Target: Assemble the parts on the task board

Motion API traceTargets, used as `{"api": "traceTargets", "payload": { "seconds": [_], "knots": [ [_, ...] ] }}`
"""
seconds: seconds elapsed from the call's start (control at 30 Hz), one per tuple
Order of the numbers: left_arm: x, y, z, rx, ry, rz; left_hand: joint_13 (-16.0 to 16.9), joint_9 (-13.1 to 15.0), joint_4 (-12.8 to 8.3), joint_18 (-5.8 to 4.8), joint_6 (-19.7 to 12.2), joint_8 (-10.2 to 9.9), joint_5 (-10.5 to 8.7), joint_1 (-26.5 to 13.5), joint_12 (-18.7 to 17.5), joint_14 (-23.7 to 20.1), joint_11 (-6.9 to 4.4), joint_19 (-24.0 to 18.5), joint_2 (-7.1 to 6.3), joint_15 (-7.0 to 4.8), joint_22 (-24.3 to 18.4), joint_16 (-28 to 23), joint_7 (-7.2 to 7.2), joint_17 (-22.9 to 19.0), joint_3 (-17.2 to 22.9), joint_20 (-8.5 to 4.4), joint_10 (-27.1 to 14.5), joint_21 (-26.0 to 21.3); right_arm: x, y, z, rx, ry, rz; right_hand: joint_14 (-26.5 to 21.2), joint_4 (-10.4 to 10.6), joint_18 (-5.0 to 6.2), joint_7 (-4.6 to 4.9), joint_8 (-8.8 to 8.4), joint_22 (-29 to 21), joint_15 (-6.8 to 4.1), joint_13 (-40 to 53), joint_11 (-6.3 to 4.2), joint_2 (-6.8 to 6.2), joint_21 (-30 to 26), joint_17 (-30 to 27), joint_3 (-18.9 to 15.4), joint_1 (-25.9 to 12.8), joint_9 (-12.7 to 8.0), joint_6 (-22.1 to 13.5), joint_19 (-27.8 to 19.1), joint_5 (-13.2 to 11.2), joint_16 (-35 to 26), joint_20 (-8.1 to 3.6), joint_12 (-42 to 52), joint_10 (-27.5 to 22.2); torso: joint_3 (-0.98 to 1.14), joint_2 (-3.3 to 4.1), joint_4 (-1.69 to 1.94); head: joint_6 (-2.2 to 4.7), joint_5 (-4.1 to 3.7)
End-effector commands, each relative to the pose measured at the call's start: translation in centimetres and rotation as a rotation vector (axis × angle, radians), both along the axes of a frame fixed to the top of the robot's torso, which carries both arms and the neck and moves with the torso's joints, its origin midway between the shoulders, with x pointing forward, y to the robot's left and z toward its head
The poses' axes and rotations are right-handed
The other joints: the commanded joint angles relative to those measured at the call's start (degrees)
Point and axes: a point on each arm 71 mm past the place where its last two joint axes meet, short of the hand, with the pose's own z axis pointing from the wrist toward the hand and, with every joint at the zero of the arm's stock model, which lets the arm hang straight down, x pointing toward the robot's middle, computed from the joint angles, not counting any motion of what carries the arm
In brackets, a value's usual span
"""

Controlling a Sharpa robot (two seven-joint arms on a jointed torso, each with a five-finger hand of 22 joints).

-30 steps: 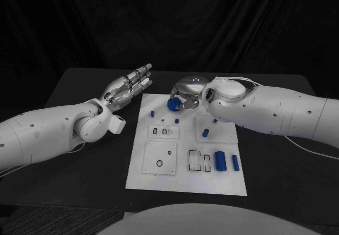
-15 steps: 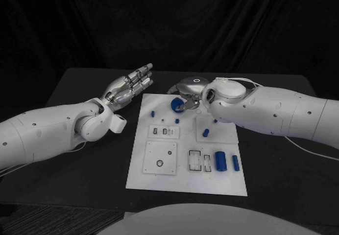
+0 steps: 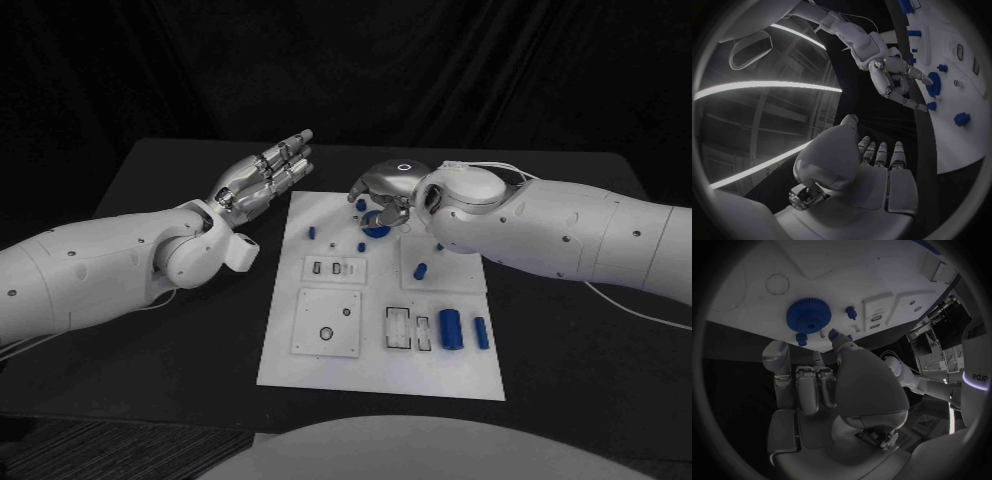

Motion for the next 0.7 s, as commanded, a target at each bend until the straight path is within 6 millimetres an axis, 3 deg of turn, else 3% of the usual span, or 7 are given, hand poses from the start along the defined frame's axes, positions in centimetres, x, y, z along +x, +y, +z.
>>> {"api": "traceTargets", "payload": {
  "seconds": [0.03, 0.33, 0.7],
  "knots": [
    [-0.1, -0.1, 0.1, -0.013, -0.006, -0.013, -0.1, 0.1, -0.3, 0.78, 0.1, 0.1, 0.22, 0.4, -0.4, 0.0, 0.39, 0.0, 0.19, 0.52, -0.1, -0.2, 0.34, -0.1, -0.1, 0.44, -0.1, -0.2, -0.1, -0.5, 0.2, 0.034, -0.030, 0.004, 6.0, 0.1, 0.41, -0.01, 0.54, 6.7, -0.44, 15.1, -0.17, 0.33, -0.2, 15.1, -0.5, -0.4, 0.1, 1.1, 0.2, -0.1, 0.2, -0.17, 0.1, 6.1, -0.06, -0.05, 0.01, -0.01, 0.18],
    [-0.2, 0.2, 0.1, -0.010, -0.003, -0.008, -0.1, 0.1, -0.3, 0.78, 0.1, 0.1, 0.22, 0.4, -0.4, 0.0, 0.39, 0.0, 0.19, 0.52, -0.1, -0.2, 0.34, -0.1, -0.1, 0.44, -0.1, -0.2, -0.2, -2.2, 0.1, 0.030, -0.025, -0.036, 6.0, 1.0, 0.17, 0.24, 2.39, 7.1, -0.35, 15.1, 0.00, 0.18, 0.8, 15.1, -1.7, -1.5, 1.7, 5.5, 1.2, -1.5, 0.2, -0.14, 0.1, 6.1, -0.16, -0.09, -0.17, -0.01, 0.19],
    [-0.2, 0.2, 0.1, -0.010, -0.001, -0.009, -0.1, 0.1, -0.3, 0.76, 0.1, 0.1, 0.24, 0.5, -0.4, 0.0, 0.39, 0.0, 0.32, 0.58, -0.1, -0.2, 0.37, -0.1, 0.1, 0.47, -0.1, -0.2, -0.2, -3.4, -0.7, -0.015, 0.017, -0.084, 6.0, 2.1, 0.09, 0.78, 1.03, 7.2, -0.02, 15.1, 0.43, 0.07, 1.0, 15.1, -2.9, -3.0, 1.8, 3.6, 1.5, -1.9, 0.2, 0.08, 0.1, 6.1, 0.00, -0.03, 0.02, -0.01, 0.03]
  ]
}}
